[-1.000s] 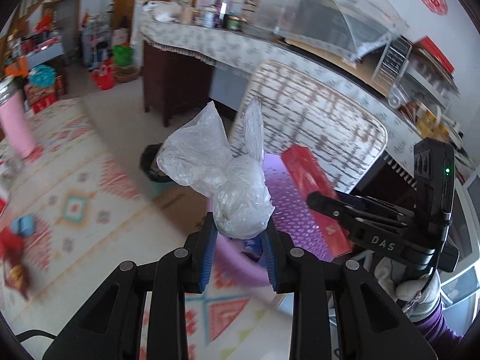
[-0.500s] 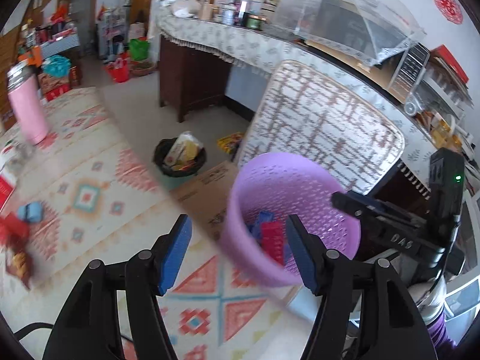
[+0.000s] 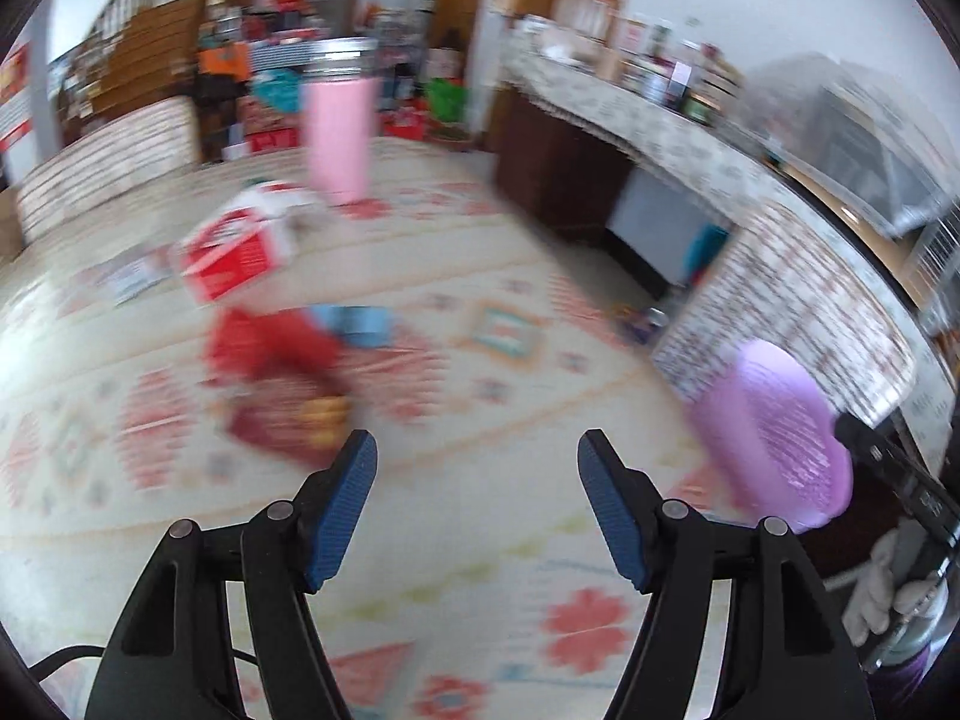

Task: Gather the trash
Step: 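Move both grippers back over the table toward the remaining items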

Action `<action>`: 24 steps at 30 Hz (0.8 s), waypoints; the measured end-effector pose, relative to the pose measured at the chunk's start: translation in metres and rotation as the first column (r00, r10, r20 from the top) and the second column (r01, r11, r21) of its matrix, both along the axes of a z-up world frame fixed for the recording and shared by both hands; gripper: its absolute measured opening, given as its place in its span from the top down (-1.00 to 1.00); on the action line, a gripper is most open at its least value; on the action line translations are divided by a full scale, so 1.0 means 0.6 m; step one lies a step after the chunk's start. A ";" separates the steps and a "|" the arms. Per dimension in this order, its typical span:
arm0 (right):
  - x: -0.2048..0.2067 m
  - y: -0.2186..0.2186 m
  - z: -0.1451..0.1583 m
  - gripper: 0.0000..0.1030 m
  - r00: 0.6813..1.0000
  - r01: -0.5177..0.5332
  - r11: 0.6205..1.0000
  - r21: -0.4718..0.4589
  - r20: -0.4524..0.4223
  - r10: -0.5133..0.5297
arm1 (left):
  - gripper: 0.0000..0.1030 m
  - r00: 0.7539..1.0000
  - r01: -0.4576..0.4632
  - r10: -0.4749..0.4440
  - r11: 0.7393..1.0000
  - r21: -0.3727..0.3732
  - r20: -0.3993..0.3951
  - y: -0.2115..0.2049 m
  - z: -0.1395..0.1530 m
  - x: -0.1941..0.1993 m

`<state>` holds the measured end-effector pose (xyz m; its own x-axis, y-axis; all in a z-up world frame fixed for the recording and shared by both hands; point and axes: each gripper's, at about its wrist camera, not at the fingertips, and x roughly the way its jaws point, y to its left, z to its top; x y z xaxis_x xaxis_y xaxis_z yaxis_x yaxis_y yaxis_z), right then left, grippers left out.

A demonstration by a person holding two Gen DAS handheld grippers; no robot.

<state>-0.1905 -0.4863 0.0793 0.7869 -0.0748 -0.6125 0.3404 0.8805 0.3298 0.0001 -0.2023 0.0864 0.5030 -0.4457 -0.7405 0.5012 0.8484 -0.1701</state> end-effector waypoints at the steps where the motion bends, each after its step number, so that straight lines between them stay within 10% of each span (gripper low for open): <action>1: 0.010 0.011 -0.002 -0.49 1.000 -0.019 1.000 0.003 -0.009 0.019 | -0.33 1.000 -0.028 0.028 1.000 0.004 0.001 0.020 -0.001 0.010; 12: 0.146 0.156 -0.010 -0.49 0.964 -0.260 0.966 0.011 -0.052 0.260 | -0.33 0.959 -0.279 0.271 0.954 0.108 0.083 0.231 0.015 0.185; 24: 0.333 0.305 -0.062 -0.49 0.864 -0.484 0.874 0.043 -0.132 0.485 | -0.33 0.961 -0.277 0.275 0.953 0.123 0.033 0.274 -0.016 0.312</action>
